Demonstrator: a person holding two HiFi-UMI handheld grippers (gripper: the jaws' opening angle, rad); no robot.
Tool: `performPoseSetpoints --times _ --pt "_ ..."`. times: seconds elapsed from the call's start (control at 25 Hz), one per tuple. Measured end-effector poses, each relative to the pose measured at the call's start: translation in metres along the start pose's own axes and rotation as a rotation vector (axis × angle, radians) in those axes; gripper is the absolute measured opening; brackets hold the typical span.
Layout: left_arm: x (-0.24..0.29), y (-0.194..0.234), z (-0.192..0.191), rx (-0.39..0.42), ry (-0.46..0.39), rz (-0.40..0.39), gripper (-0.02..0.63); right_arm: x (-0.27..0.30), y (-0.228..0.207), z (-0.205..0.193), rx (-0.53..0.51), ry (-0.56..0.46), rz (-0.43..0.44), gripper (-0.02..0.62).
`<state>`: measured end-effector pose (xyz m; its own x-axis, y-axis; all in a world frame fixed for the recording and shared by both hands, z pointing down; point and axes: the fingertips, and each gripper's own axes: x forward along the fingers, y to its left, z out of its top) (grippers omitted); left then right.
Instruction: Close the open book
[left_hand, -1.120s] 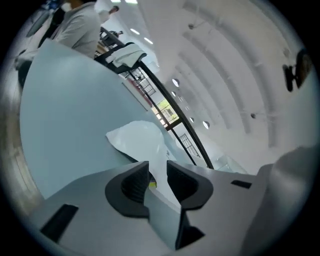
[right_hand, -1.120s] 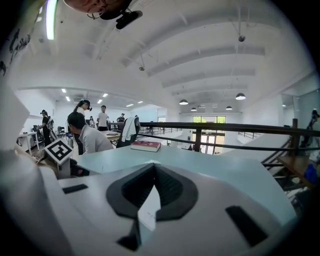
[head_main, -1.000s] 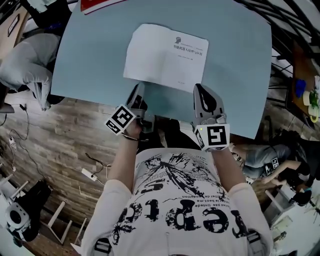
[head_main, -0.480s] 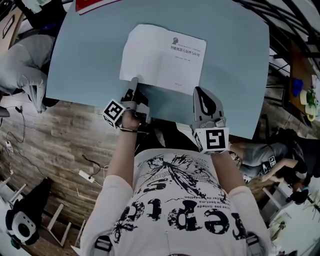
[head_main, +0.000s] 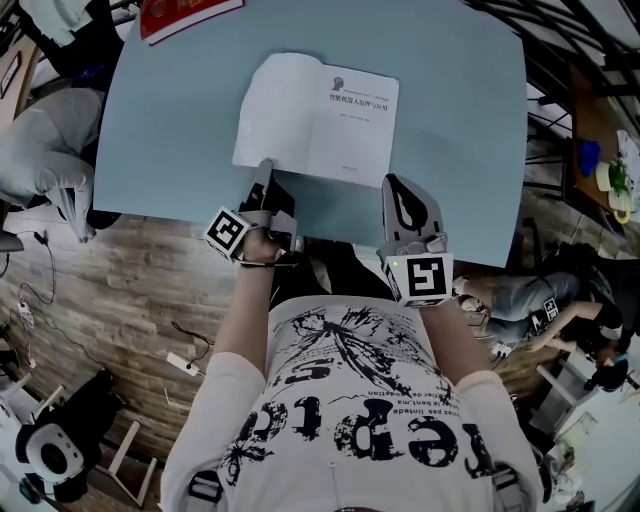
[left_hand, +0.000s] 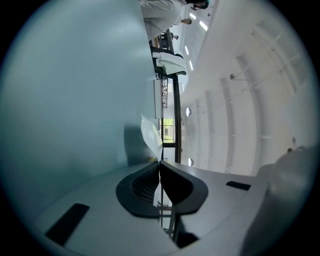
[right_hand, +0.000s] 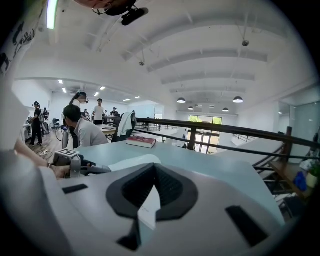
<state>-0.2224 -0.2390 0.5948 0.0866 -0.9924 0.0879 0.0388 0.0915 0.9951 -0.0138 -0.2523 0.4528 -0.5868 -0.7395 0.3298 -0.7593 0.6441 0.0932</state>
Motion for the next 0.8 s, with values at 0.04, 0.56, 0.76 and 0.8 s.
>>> performPoseSetpoints --times 0.04,0.56,0.76,0.8 --pt "0.000 -0.006 -0.003 0.017 0.013 -0.018 0.020 -0.002 0.000 0.001 0.001 -0.001 -0.005 0.011" --pt "0.010 -0.038 -0.059 0.491 0.320 0.007 0.021 -0.035 -0.031 -0.001 0.077 -0.033 -0.146 0.011" --pt "0.015 -0.038 -0.092 0.699 0.450 0.026 0.021 -0.051 -0.048 -0.004 0.105 -0.040 -0.198 0.011" --pt "0.017 -0.037 -0.099 0.729 0.475 0.029 0.021 -0.053 -0.051 -0.005 0.111 -0.041 -0.207 0.011"
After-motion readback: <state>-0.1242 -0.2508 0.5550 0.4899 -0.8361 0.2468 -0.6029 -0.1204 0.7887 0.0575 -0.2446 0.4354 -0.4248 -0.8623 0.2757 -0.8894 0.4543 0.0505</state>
